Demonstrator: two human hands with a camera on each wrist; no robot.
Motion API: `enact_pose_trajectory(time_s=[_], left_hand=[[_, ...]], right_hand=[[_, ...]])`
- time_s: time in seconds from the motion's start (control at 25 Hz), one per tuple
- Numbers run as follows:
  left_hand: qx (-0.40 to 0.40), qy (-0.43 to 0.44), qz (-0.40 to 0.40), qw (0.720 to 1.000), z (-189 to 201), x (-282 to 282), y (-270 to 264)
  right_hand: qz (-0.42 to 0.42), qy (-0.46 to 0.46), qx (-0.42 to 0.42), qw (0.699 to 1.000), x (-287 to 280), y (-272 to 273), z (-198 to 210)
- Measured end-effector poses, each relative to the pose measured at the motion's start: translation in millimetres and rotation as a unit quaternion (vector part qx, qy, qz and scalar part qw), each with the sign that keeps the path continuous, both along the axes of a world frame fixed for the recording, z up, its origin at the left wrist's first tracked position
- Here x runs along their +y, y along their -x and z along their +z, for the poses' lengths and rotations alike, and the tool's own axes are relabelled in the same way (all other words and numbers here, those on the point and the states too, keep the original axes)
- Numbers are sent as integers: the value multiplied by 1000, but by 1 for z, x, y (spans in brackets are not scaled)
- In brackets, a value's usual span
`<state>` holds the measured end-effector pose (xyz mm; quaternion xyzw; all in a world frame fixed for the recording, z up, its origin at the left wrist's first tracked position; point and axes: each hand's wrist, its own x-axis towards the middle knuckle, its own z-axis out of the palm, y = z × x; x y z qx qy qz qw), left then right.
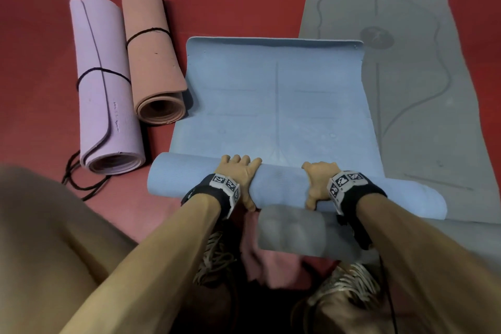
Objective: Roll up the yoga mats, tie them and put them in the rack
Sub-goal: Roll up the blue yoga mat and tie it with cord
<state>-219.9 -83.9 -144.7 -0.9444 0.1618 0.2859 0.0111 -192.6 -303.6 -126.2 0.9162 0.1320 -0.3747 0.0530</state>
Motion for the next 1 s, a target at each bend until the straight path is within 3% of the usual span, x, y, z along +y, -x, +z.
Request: enact_pose_trajectory(time_s=[0.16, 0.52, 1.0], left_hand=[[-4, -14, -7, 1000, 2, -2, 2], [87, -32, 17, 996, 8, -9, -29], [-17, -5, -1, 1000, 2, -1, 8]], right_hand=[[-8, 8, 32, 999, 1, -7, -2], [30, -29, -120, 992, -8, 41, -10], [-9, -2, -8, 1000, 0, 3, 1]])
